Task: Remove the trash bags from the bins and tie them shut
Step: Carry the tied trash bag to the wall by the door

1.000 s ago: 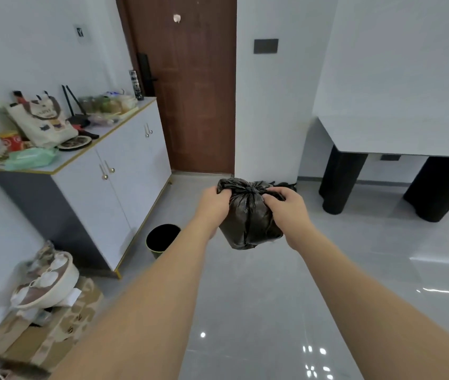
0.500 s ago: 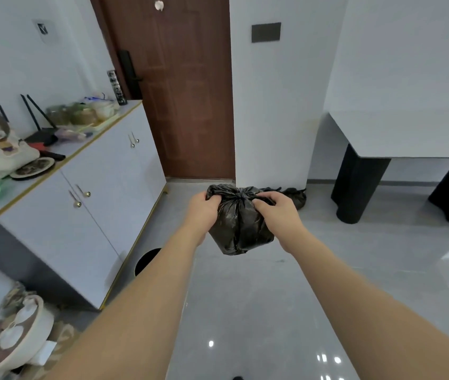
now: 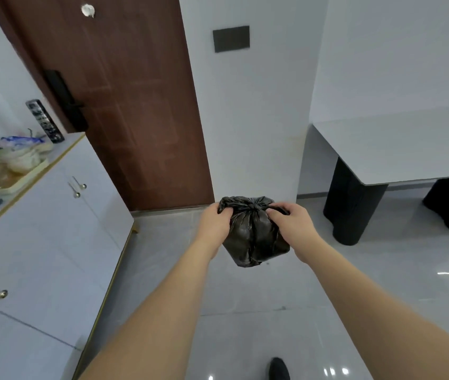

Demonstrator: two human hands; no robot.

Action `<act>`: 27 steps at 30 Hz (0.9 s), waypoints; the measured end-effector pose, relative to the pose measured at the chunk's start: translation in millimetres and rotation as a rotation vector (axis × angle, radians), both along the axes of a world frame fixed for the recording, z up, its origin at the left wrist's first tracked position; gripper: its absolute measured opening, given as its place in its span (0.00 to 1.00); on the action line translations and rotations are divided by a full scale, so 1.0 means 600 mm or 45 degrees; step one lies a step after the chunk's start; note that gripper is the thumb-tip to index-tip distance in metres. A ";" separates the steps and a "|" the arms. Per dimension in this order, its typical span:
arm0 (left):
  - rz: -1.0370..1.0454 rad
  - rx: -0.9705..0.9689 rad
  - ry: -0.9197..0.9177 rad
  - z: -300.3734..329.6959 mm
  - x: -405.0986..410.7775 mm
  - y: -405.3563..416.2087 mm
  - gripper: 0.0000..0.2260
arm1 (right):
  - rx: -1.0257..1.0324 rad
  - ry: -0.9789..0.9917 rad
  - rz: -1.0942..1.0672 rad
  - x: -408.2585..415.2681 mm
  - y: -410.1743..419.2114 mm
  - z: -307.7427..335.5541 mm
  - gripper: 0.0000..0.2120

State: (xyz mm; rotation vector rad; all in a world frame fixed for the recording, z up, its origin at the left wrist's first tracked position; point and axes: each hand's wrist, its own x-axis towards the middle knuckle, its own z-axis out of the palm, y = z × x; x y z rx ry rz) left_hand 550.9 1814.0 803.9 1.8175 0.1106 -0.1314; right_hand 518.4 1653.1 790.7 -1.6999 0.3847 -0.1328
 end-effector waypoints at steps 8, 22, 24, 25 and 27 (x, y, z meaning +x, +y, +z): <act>0.093 0.060 0.022 -0.020 0.345 -0.048 0.08 | 0.044 0.024 0.079 0.354 -0.054 -0.012 0.06; 0.141 0.079 0.172 -0.403 0.957 -0.044 0.06 | -0.077 0.258 0.135 0.962 -0.042 -0.379 0.07; 0.158 0.067 0.206 -0.535 1.025 -0.049 0.08 | -0.086 0.301 0.158 1.028 -0.048 -0.507 0.07; 0.168 0.067 0.239 -0.606 1.055 -0.053 0.08 | -0.092 0.319 0.165 1.058 -0.052 -0.577 0.07; 0.175 0.091 0.297 -0.761 1.104 -0.059 0.07 | -0.115 0.353 0.174 1.114 -0.058 -0.727 0.09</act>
